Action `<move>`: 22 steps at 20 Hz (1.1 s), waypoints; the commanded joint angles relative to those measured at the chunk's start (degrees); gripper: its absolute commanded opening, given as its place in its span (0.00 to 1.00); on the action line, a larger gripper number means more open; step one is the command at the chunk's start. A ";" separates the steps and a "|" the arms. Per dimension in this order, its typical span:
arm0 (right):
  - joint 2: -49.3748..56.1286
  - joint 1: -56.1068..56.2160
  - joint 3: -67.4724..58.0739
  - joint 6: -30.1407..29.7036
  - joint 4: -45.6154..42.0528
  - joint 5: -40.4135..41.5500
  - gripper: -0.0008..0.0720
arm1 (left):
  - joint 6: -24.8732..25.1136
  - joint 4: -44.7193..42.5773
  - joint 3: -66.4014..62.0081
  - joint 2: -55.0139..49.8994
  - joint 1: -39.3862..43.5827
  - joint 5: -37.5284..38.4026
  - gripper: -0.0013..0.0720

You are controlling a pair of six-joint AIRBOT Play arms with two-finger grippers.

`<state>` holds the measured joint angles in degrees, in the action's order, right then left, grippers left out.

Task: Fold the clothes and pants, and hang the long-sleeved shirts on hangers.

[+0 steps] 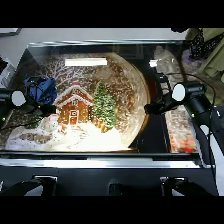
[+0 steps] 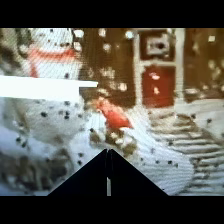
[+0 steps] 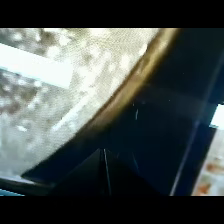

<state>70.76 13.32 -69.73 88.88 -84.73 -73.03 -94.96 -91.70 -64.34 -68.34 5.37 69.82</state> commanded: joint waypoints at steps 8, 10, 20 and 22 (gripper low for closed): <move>-0.04 0.04 -0.07 0.02 0.04 0.00 0.06 | 0.02 -0.02 0.02 0.04 0.02 0.00 0.04; -0.04 0.04 -0.07 0.02 0.02 0.00 0.06 | 0.02 -0.02 0.02 0.04 0.02 -0.02 0.04; -0.04 0.04 -0.07 0.04 0.07 0.07 0.06 | 0.02 -0.02 0.02 0.04 0.02 -0.76 0.04; -0.04 0.04 -0.07 0.04 0.04 0.09 0.06 | 0.02 -0.02 0.02 0.04 0.02 -0.92 0.04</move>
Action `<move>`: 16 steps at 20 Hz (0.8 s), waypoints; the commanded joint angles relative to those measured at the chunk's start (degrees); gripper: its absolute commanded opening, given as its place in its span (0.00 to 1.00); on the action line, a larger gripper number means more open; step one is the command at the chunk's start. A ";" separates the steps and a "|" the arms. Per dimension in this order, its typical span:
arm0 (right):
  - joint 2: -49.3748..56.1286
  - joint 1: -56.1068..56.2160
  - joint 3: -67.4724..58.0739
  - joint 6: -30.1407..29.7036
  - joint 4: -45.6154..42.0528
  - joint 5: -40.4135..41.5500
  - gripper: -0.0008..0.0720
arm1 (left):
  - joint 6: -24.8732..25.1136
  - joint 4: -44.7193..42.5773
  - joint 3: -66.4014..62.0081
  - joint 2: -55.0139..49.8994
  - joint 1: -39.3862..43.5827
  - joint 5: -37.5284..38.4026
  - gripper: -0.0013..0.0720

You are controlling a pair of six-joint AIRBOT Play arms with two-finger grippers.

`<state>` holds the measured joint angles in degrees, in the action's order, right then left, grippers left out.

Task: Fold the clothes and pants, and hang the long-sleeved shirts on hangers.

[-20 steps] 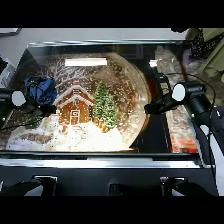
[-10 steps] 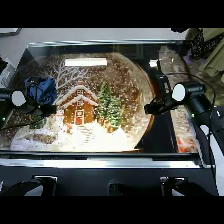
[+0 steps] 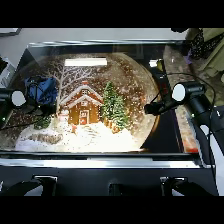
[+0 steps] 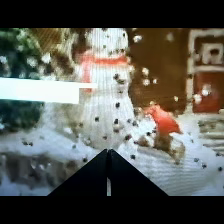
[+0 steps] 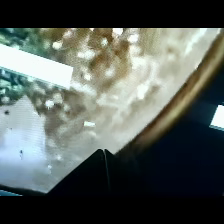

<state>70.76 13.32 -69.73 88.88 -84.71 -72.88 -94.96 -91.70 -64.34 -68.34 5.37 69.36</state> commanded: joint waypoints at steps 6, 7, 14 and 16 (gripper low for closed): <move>-0.04 0.04 -0.07 0.02 0.04 -0.26 0.06 | -5.70 -5.49 -1.31 -0.24 -0.17 -1.38 1.00; -0.04 0.04 -0.07 0.04 0.04 -0.26 0.06 | -9.27 -9.64 -3.45 -0.59 -1.07 -2.03 1.00; -0.04 0.04 -0.07 0.09 0.24 -0.85 0.06 | -13.03 -11.37 -24.15 -20.15 -16.87 -10.32 1.00; -0.04 0.04 -0.07 0.46 0.26 -0.90 0.06 | -13.05 -11.17 -27.02 -27.12 -17.94 -10.51 1.00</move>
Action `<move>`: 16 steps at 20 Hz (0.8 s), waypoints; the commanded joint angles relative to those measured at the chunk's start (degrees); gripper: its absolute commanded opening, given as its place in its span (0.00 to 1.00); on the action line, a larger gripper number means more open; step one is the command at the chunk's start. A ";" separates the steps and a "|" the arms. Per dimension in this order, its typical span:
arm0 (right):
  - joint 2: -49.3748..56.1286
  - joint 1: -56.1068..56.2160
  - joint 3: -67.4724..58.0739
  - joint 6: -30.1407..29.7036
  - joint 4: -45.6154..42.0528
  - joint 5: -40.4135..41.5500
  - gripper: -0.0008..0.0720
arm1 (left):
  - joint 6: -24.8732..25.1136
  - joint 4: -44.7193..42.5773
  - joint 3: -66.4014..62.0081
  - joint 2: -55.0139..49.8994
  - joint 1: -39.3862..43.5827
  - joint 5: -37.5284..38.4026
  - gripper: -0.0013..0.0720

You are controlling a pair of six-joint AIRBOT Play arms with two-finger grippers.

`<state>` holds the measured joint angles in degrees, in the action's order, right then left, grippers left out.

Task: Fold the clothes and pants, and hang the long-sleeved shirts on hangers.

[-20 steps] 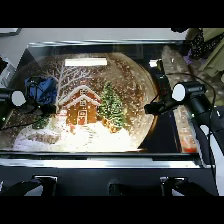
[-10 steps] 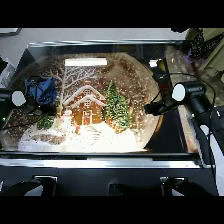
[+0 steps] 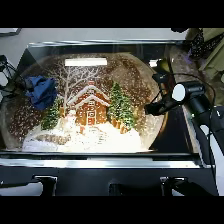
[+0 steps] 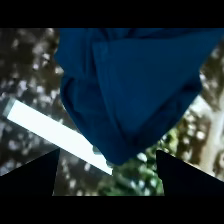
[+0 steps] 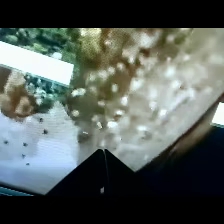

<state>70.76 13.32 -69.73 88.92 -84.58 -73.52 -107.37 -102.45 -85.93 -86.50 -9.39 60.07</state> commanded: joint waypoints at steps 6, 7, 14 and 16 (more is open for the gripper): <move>-0.04 0.04 -0.07 3.87 0.13 -0.04 0.22 | -0.61 4.02 -9.79 -21.05 -2.86 -4.33 1.00; -0.04 0.04 -0.07 3.87 0.15 -0.04 0.22 | -0.63 4.63 -9.79 -21.55 -2.69 -5.18 1.00; -0.04 0.04 -0.07 3.85 0.11 -0.15 0.22 | 8.31 13.11 -14.23 -21.27 -2.40 0.22 0.04; -0.04 0.04 -0.07 3.65 0.02 -1.90 0.22 | 10.14 18.78 -17.11 -19.41 -1.40 2.27 0.04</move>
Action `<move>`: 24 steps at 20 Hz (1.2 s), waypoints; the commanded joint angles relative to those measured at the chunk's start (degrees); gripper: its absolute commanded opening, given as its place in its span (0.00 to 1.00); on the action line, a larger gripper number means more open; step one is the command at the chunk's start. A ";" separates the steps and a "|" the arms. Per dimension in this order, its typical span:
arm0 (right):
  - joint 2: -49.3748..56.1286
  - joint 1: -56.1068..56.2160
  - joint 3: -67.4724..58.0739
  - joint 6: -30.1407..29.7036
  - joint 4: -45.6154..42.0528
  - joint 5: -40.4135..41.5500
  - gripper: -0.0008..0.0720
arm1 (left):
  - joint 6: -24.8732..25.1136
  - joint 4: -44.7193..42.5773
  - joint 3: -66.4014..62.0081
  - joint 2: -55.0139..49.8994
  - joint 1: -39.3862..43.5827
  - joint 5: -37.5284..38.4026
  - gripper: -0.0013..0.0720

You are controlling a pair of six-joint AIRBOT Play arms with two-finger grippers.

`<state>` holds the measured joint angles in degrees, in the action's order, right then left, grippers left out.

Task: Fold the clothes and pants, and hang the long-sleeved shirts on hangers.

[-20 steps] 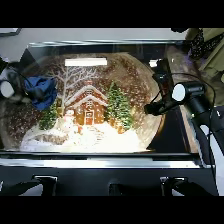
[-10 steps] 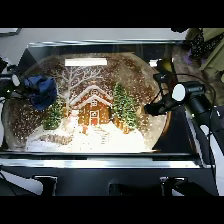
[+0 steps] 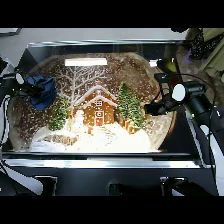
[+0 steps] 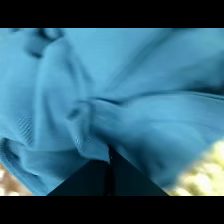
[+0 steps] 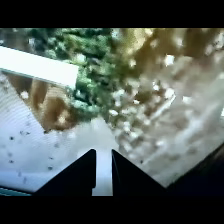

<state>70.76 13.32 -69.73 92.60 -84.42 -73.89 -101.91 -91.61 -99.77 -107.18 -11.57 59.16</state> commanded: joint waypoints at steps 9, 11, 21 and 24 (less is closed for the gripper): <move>-7.10 0.04 -0.07 -0.26 -4.15 -11.65 0.19 | -1.31 25.51 -10.27 8.90 27.98 9.84 0.04; -11.15 0.04 -0.07 -0.28 -7.56 -13.33 0.19 | -4.92 25.64 -10.23 7.58 36.15 8.20 0.04; -28.04 0.04 -0.07 -0.26 -18.73 -16.20 0.19 | -9.16 33.55 -10.23 -9.53 62.27 5.33 0.04; -28.74 0.04 0.00 -0.24 -18.62 -15.41 0.20 | -8.79 33.99 -10.25 -9.33 61.18 5.62 0.29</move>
<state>43.68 13.32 -69.76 92.33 -102.15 -89.78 -110.72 -59.72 -109.93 -115.22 48.56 64.71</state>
